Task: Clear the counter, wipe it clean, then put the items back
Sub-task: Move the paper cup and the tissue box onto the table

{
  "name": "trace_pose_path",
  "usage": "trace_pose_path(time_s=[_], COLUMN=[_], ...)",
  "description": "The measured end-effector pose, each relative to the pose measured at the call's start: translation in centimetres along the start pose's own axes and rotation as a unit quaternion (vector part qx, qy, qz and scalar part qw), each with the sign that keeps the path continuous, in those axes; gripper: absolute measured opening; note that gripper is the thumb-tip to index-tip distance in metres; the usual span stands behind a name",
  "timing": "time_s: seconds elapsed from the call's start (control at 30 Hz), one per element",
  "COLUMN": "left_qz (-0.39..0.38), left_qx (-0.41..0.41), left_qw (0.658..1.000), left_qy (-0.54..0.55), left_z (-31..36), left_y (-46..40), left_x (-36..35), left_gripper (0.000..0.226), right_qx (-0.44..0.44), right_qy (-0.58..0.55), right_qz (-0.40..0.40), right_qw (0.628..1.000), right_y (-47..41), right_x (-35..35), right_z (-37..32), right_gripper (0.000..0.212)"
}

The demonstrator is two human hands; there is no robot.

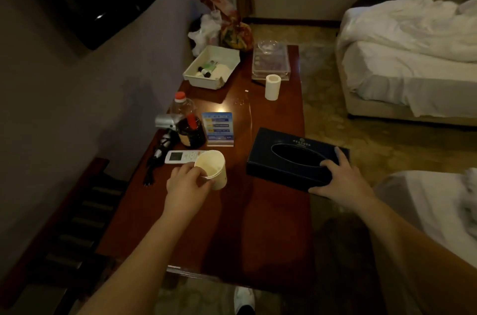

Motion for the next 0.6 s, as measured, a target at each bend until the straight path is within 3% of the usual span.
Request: trace_pose_path(time_s=[0.3,0.6], left_qz=[-0.039,-0.056], left_qx=[-0.037,-0.084], left_qw=[0.998,0.993], left_qy=[-0.035,-0.067], left_z=[-0.2,-1.2], left_y=[-10.8,-14.9], left_x=[-5.1,-8.6], left_gripper=[0.025,0.022], right_qx=[-0.022,0.002], right_qy=[0.021,0.046], right_qz=[-0.038,-0.053], right_qw=[0.999,0.998], right_y=[-10.9,-16.8], right_x=[-1.4,-3.0], right_z=[-0.6,-1.9], right_gripper=[0.078,0.075])
Point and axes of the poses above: each hand's wrist, its own y-axis away from the middle knuckle, its own x-axis out of the back of the hand, z = x × y, the point moved 5 cm from there along -y, towards the middle knuckle, and after that the axes turned 5 degrees about x, right-handed, at the moved point
